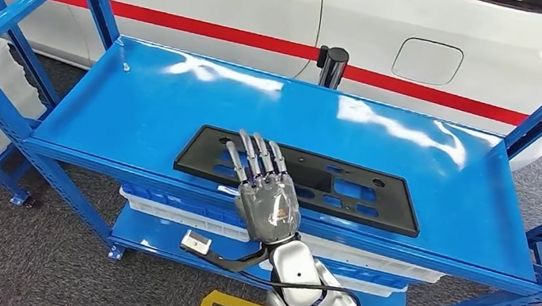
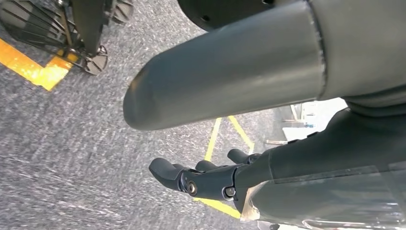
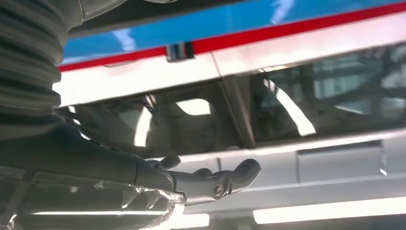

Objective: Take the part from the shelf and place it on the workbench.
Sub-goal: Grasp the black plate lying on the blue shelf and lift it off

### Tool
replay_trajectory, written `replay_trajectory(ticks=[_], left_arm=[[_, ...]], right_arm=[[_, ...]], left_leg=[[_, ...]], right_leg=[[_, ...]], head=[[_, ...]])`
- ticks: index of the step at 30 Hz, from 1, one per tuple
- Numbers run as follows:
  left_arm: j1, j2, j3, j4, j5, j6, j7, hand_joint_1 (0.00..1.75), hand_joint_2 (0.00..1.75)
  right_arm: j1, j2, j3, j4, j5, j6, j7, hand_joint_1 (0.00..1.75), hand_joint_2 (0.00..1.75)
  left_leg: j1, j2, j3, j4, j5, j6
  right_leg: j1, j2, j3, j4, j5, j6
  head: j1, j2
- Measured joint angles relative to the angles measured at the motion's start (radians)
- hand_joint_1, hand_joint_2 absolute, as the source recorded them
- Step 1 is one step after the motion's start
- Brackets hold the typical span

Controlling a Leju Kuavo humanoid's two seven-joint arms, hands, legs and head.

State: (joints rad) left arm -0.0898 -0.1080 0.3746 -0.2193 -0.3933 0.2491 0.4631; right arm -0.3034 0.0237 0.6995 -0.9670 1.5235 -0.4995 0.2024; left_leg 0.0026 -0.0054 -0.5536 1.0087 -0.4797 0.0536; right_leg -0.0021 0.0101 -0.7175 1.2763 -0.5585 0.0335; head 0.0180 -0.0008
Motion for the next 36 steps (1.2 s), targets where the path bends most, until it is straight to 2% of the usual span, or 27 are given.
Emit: replay_trajectory(ticks=[2, 3, 5, 6, 8, 10, 15, 20, 36], left_arm=[[0.000, -0.001, 0.001, 0.000, -0.001, 0.006, 0.000, 0.00, 0.00], [0.000, -0.002, 0.001, 0.000, -0.002, 0.010, 0.000, 0.00, 0.00], [-0.001, -0.003, 0.003, 0.000, -0.005, 0.017, 0.000, 0.00, 0.00], [-0.002, -0.004, 0.004, 0.000, -0.006, 0.020, 0.000, 0.00, 0.00], [-0.002, -0.004, 0.006, 0.000, -0.009, 0.025, 0.000, 0.00, 0.00], [-0.003, -0.005, 0.009, 0.000, -0.012, 0.028, 0.000, 0.00, 0.00], [-0.004, -0.006, 0.011, 0.000, -0.018, 0.031, 0.000, 0.00, 0.00], [-0.004, -0.007, 0.015, 0.000, -0.024, 0.033, 0.000, 0.00, 0.00], [-0.004, -0.011, 0.018, 0.000, -0.039, 0.042, 0.000, 0.00, 0.00]], right_arm=[[-0.004, -0.006, 0.008, 0.007, 0.000, 0.024, 0.034, 0.00, 1.75], [-0.008, -0.009, 0.012, 0.012, 0.000, 0.039, 0.046, 0.00, 1.75], [-0.016, -0.015, 0.021, 0.024, 0.000, 0.074, 0.072, 0.00, 1.75], [-0.020, -0.018, 0.026, 0.032, 0.000, 0.091, 0.085, 0.00, 1.75], [-0.030, -0.022, 0.031, 0.052, 0.000, 0.114, 0.107, 0.00, 1.75], [-0.041, -0.026, 0.037, 0.077, 0.000, 0.128, 0.124, 0.00, 1.75], [-0.075, -0.034, 0.042, 0.135, 0.001, 0.158, 0.148, 0.00, 1.75], [-0.101, -0.041, 0.026, 0.184, 0.001, 0.167, 0.161, 0.00, 1.75], [-0.131, -0.063, -0.008, 0.259, 0.001, 0.195, 0.232, 0.00, 1.75]], left_leg=[[-0.002, -0.002, 0.014, 0.000, -0.010, -0.003], [-0.003, -0.003, 0.021, 0.000, -0.015, -0.006], [-0.004, -0.004, 0.027, 0.002, -0.024, -0.015], [-0.006, -0.004, 0.028, 0.004, -0.028, -0.017], [-0.006, -0.001, 0.033, 0.006, -0.034, -0.006], [-0.006, 0.003, 0.039, -0.002, -0.038, 0.005], [-0.006, 0.004, 0.046, -0.013, -0.038, 0.000], [-0.004, 0.005, 0.053, -0.016, -0.041, -0.021], [-0.009, 0.007, 0.070, -0.016, -0.042, -0.022]], right_leg=[[0.002, 0.000, 0.045, -0.133, 0.072, 0.011], [0.005, 0.000, 0.069, -0.197, 0.098, 0.008], [0.010, 0.000, 0.098, -0.265, 0.123, -0.012], [0.012, 0.000, 0.102, -0.267, 0.123, -0.021], [0.011, 0.002, 0.110, -0.271, 0.137, -0.021], [0.012, 0.004, 0.115, -0.271, 0.136, -0.021], [0.014, 0.006, 0.116, -0.271, 0.131, -0.027], [0.018, 0.005, 0.124, -0.271, 0.128, -0.033], [0.013, 0.005, 0.143, -0.273, 0.127, -0.033]], head=[[0.000, 0.000], [0.000, 0.000], [0.001, 0.000], [0.001, 0.000], [0.000, 0.000], [-0.001, 0.000], [-0.001, 0.000], [0.000, 0.000], [0.000, 0.000]])
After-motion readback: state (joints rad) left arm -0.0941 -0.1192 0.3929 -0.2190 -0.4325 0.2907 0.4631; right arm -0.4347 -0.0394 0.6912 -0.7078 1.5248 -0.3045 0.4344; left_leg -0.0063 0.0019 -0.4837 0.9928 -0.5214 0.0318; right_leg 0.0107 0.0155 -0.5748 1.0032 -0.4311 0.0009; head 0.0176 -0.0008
